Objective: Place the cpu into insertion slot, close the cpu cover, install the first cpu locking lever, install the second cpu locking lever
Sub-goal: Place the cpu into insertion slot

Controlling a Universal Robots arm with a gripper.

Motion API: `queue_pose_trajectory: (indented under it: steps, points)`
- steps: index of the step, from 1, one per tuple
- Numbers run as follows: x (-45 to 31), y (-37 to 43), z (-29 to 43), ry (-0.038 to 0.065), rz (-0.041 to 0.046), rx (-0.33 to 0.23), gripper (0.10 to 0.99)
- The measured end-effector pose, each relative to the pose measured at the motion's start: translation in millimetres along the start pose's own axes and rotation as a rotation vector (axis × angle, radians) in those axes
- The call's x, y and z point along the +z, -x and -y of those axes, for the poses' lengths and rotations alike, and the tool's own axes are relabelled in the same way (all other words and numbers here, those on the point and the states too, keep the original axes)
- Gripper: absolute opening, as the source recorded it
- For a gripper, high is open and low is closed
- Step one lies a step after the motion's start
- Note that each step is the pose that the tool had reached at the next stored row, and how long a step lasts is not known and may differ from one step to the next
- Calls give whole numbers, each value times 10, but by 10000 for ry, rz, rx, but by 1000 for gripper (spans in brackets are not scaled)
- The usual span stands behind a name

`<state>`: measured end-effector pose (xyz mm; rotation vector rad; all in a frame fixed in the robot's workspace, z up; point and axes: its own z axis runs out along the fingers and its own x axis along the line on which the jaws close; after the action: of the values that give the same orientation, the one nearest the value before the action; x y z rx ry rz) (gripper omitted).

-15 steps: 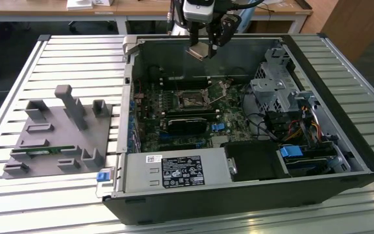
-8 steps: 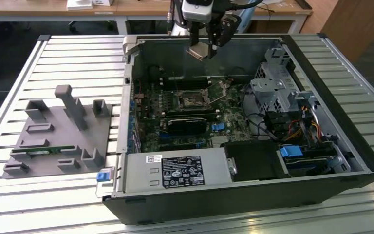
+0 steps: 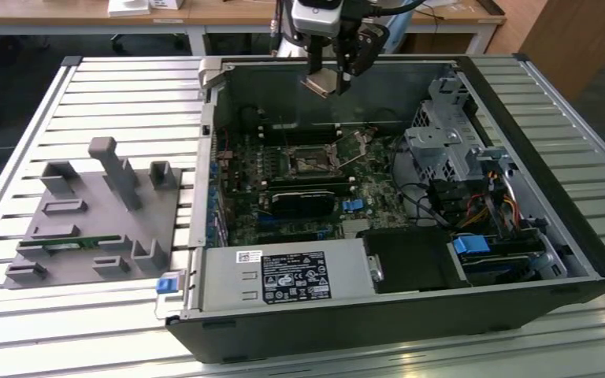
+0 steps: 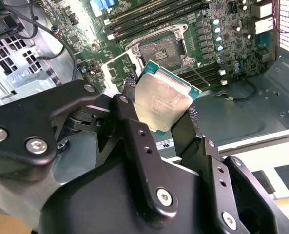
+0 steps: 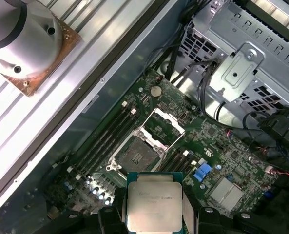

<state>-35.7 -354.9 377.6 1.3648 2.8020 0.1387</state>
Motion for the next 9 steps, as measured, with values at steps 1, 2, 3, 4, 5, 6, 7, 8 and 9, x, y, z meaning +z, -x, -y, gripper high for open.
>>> queue_pose_trajectory:
  steps: [1,2,3,4,5,6,7,8,9]
  points:
    - [0,0,0,1,3,35,541]
    - [0,0,0,0,6,68,541]
    - [0,0,0,2,9,99,541]
    - [0,0,0,3,11,129,541]
    - [0,0,0,3,14,161,541]
    - [0,0,0,3,17,190,541]
    - [0,0,0,4,20,220,541]
    - [0,0,0,5,22,249,541]
    - [0,0,0,5,25,278,541]
